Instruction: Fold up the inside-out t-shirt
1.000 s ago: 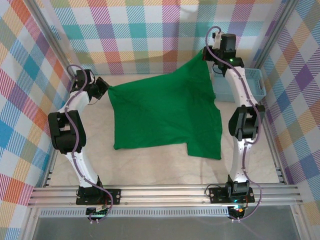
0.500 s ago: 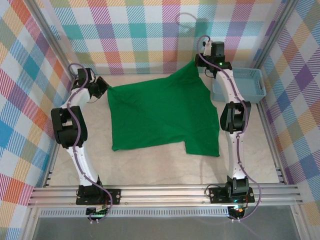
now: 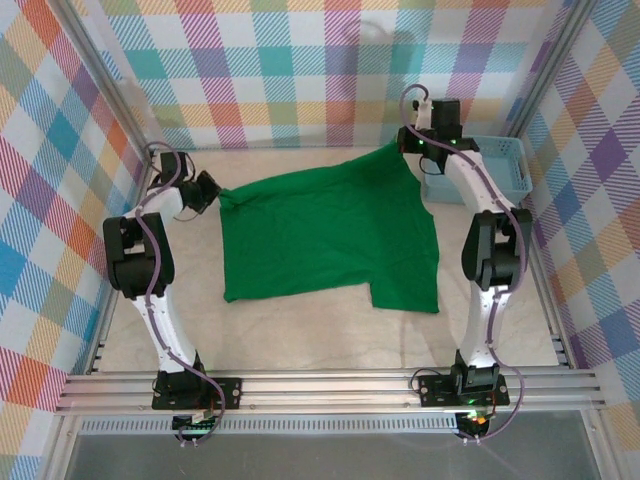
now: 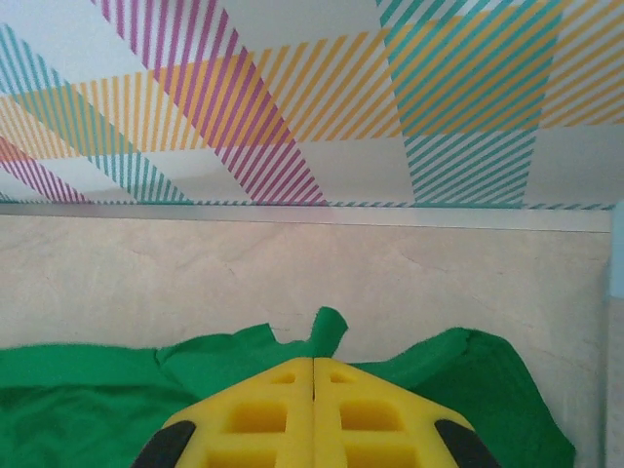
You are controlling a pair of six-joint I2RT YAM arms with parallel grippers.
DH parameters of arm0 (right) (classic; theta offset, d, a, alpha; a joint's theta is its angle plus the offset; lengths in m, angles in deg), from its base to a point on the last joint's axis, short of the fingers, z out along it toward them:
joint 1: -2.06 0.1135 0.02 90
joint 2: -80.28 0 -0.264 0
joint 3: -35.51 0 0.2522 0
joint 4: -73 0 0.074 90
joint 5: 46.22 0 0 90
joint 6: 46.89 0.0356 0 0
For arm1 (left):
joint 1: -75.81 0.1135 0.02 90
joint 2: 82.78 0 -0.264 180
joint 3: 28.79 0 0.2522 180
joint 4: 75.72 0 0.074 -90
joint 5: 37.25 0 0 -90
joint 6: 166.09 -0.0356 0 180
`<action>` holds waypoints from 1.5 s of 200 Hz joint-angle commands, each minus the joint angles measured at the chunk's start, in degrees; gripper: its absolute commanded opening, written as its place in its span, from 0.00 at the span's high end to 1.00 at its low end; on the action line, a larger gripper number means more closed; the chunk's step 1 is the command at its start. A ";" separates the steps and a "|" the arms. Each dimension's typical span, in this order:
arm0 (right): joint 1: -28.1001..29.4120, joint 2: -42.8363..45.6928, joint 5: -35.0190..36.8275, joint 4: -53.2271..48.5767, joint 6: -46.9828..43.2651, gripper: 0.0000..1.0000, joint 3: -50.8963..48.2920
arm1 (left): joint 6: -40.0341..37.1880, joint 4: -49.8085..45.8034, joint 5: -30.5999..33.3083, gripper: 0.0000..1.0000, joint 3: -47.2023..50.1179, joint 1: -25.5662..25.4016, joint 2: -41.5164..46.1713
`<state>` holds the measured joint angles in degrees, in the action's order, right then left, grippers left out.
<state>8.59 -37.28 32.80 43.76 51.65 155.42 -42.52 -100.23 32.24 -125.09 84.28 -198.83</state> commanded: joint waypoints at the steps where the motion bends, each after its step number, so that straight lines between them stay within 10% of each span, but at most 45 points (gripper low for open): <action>1: 0.22 5.81 1.62 5.44 0.95 1.00 -7.37 | -0.65 4.66 -1.06 1.00 4.54 0.68 5.65; 103: 0.19 21.56 5.89 12.04 7.75 1.00 -39.25 | 0.76 11.45 0.29 1.00 22.01 0.68 14.12; 190: 0.09 18.49 11.32 8.26 10.09 1.00 -38.89 | 3.26 13.80 -0.14 0.80 31.04 0.11 16.31; 231: 1.08 21.43 12.84 6.12 9.04 0.58 -36.59 | -1.19 2.19 10.06 0.60 24.60 -2.50 24.23; 300: 6.97 7.42 8.31 -0.38 8.45 0.45 -19.58 | -4.87 -7.34 11.13 0.56 6.51 -12.04 12.91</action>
<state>14.97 -22.04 45.23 47.41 59.36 129.54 -45.56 -101.78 44.26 -113.60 73.68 -178.28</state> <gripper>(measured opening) 0.543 0.442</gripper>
